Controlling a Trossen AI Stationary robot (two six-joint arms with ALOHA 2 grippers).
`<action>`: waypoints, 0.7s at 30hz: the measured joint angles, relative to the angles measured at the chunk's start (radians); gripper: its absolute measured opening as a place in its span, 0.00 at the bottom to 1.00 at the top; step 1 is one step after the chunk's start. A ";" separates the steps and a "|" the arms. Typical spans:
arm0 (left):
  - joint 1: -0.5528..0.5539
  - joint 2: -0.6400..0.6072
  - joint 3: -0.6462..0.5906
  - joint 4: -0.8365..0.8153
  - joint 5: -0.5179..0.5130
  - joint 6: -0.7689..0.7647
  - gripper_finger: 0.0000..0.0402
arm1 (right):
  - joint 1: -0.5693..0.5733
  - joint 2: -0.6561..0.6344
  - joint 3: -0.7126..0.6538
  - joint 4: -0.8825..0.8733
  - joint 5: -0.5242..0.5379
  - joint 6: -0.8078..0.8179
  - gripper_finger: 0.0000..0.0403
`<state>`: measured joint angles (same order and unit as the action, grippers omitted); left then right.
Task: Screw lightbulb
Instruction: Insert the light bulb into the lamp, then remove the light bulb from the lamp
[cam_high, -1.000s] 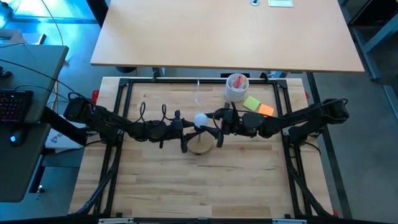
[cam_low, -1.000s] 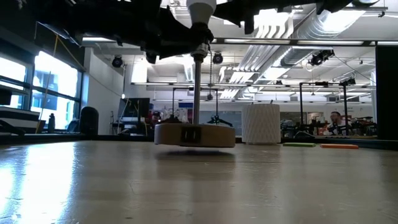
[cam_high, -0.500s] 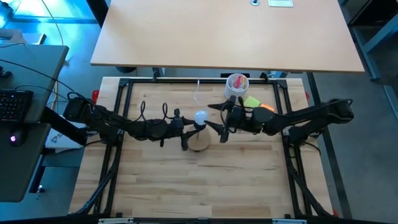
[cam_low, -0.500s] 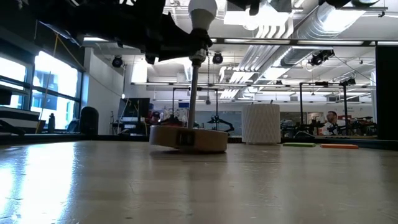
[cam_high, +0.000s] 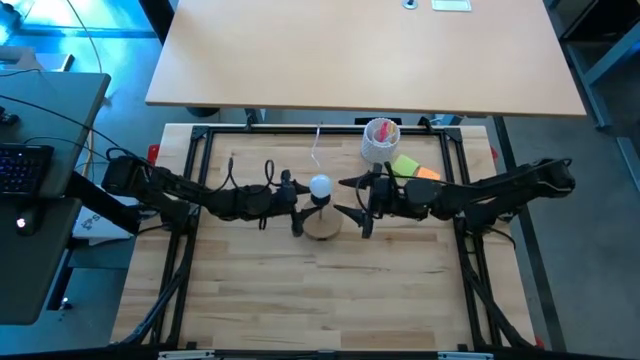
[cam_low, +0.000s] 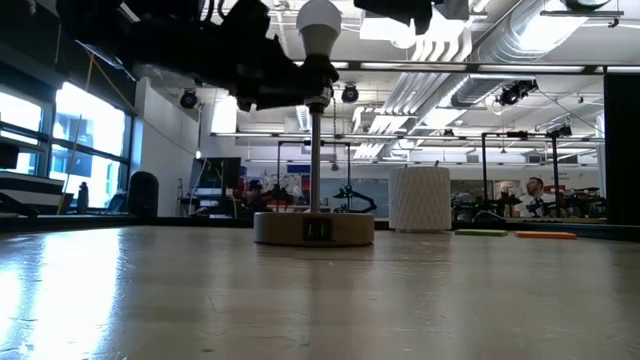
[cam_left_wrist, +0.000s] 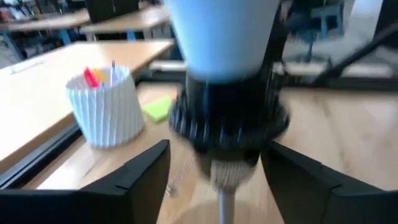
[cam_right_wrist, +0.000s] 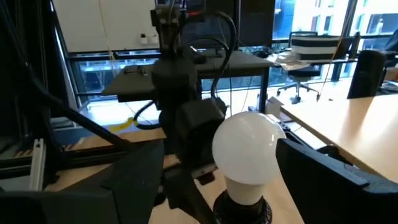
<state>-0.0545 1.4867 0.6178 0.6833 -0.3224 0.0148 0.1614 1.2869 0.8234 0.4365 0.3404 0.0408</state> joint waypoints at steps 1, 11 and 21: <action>0.003 -0.002 0.000 -0.029 0.001 0.008 0.62 | 0.004 0.000 0.000 -0.001 0.006 0.004 0.76; 0.003 -0.145 0.000 -0.329 -0.003 0.013 0.68 | 0.037 -0.026 0.000 -0.020 0.082 -0.023 0.76; 0.002 -0.278 0.000 -0.502 -0.077 0.015 0.68 | 0.069 -0.131 0.000 -0.152 0.166 0.003 0.76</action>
<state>-0.0525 1.2086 0.6174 0.1817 -0.3990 0.0301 0.2308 1.1563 0.8235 0.2846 0.5067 0.0441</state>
